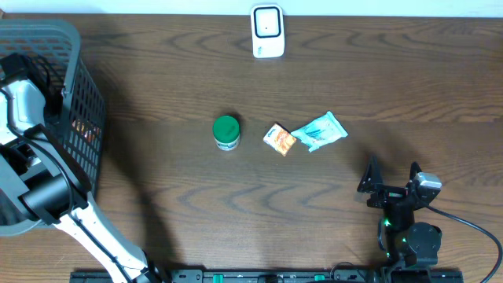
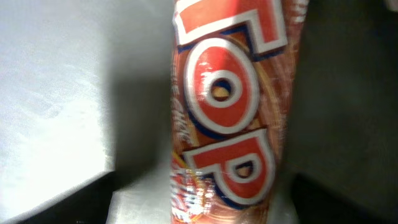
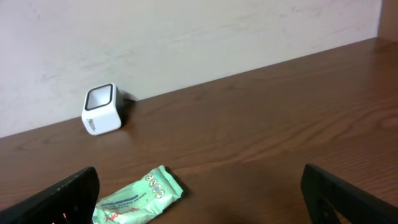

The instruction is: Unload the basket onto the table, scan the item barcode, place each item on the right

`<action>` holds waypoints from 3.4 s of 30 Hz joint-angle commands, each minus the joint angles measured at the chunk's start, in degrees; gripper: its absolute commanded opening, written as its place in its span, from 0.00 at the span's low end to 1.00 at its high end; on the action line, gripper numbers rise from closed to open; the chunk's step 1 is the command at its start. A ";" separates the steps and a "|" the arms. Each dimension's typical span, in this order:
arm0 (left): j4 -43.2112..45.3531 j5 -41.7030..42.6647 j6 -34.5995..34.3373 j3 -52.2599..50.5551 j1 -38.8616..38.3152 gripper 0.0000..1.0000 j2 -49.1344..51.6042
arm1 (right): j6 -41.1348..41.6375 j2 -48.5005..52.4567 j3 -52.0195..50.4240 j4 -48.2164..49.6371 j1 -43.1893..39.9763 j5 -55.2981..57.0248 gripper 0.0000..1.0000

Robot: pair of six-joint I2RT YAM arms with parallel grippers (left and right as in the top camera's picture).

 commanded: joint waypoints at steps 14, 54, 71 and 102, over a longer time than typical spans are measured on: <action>-9.68 -7.65 0.35 2.34 6.40 0.07 -8.11 | -0.46 -0.31 -0.04 -0.20 0.33 -0.07 0.99; -1.11 -9.38 -23.89 -24.59 -46.01 0.07 -31.76 | -0.46 -0.31 -0.04 -0.22 0.33 -0.07 0.99; 2.84 -9.22 -28.70 -24.83 -48.70 0.52 -22.25 | -0.46 -0.31 -0.04 -0.20 0.33 -0.07 0.99; 26.10 -40.89 25.29 -16.48 -48.72 0.98 -75.03 | -0.26 -0.31 -0.04 1.14 0.31 3.82 0.99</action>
